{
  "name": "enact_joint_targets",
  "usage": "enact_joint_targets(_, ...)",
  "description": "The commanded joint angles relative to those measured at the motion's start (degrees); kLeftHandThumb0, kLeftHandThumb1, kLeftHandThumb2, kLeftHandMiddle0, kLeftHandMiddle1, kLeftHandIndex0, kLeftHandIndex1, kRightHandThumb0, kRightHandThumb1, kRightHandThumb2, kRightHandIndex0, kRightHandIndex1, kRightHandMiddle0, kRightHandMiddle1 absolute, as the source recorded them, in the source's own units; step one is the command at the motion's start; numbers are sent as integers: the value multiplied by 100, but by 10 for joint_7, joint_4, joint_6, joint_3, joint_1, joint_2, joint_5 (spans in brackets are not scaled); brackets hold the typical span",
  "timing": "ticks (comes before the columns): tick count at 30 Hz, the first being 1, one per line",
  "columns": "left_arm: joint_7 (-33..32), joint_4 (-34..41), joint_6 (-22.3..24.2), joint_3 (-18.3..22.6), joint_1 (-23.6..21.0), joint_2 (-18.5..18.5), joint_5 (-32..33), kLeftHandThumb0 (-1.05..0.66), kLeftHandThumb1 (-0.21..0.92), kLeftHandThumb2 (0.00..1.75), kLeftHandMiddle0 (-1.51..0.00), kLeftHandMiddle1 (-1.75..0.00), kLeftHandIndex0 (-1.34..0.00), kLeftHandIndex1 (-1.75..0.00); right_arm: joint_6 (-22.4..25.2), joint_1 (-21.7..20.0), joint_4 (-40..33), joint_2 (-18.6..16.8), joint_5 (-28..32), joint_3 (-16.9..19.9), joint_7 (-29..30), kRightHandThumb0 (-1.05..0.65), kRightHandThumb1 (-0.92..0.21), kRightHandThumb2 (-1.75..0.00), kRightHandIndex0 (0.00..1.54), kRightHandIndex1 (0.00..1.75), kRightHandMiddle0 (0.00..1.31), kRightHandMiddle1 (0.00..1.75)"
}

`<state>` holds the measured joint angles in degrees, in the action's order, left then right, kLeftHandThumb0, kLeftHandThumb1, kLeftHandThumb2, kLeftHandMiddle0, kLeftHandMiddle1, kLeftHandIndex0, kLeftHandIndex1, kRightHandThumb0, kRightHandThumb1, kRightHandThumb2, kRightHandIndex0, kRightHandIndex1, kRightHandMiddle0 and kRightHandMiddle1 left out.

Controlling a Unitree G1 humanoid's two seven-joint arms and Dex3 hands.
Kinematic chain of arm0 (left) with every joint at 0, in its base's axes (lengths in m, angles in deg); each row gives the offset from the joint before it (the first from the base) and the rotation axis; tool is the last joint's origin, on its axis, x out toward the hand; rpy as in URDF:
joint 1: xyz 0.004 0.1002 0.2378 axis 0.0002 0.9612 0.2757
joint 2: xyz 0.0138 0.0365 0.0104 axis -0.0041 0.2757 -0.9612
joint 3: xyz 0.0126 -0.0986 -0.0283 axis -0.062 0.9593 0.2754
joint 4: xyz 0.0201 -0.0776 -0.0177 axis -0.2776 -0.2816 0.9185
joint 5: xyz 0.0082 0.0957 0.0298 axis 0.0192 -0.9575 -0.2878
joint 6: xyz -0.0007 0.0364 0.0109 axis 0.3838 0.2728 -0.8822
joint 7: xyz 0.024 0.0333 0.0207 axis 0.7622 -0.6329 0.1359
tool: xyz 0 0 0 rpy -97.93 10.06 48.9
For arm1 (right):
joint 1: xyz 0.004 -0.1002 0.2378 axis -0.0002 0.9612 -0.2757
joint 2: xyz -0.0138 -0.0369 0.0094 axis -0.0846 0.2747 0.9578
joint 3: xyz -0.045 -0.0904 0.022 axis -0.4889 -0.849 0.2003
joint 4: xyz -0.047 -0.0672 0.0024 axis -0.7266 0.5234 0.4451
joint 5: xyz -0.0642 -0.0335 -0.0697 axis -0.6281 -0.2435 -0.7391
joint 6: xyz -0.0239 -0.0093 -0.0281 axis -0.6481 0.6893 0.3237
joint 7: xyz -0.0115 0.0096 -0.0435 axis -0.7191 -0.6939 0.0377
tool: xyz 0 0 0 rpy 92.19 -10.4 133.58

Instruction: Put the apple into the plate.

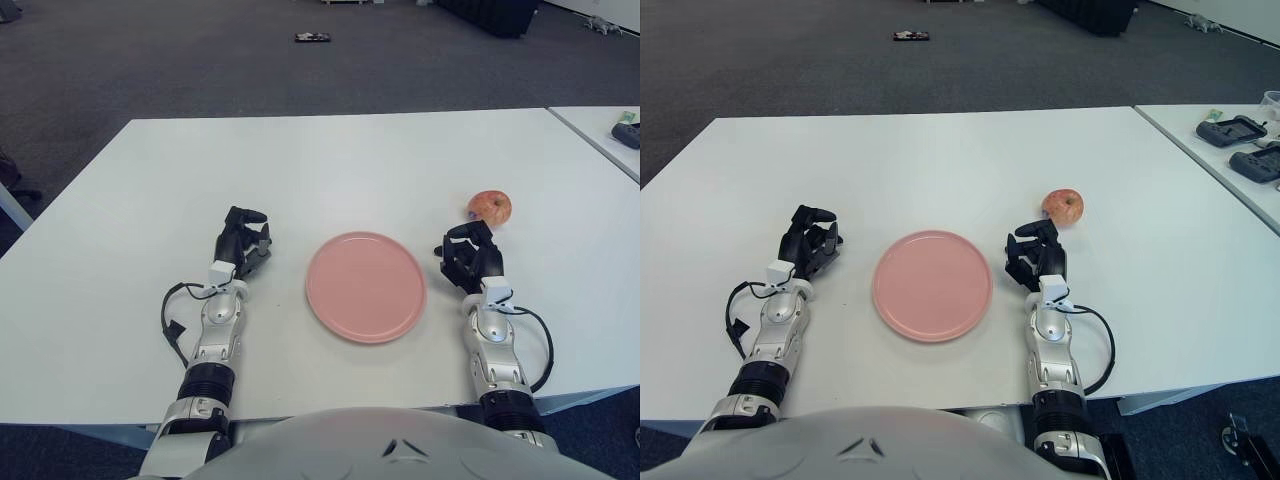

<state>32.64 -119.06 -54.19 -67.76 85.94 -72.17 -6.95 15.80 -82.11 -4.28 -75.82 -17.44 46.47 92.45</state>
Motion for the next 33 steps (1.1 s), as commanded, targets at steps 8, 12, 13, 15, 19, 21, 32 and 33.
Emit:
enact_joint_targets(8,1,-34,11,1,25,0,0,-37,76,75,-51,-175,-29,-175,-2,1,1,-2,1,0,6,-37,-73,-79,61,130,31,175)
enact_joint_targets(12,1,-34,10,0,25,-1,0,-37,76,76,-52,-175,-29,-175,0,10,-30,-1,-24,-5,23,-37,-72,-80,62,130,31,175)
enact_joint_targets(13,1,-33,10,0,26,-1,-1,-37,76,76,-52,-175,-29,-175,3,14,-44,-1,-33,-7,28,-37,-72,-80,62,131,31,175)
enact_joint_targets(15,0,-32,13,-1,26,-1,-2,-37,76,76,-52,-175,-29,-175,9,21,-73,-2,-55,-11,43,-37,-72,-80,62,131,31,175)
enact_joint_targets(19,-5,-29,19,-2,26,0,-4,-37,76,75,-51,-175,-29,-175,30,43,-157,-5,-125,-24,78,-38,-72,-80,63,131,32,175)
enact_joint_targets(21,-5,-29,18,-2,27,1,-4,-37,76,75,-51,-175,-29,-175,32,49,-169,0,-144,-25,86,-38,-71,-81,63,130,32,175)
enact_joint_targets(32,-4,-33,17,-4,24,1,-5,-37,77,74,-52,-175,-29,-175,32,59,-219,37,-224,-18,117,-36,-80,-69,55,122,26,175)
enact_joint_targets(33,-5,-33,16,-4,24,1,-5,-37,77,74,-52,-175,-29,-175,32,59,-222,38,-228,-17,119,-36,-82,-66,53,122,25,175)
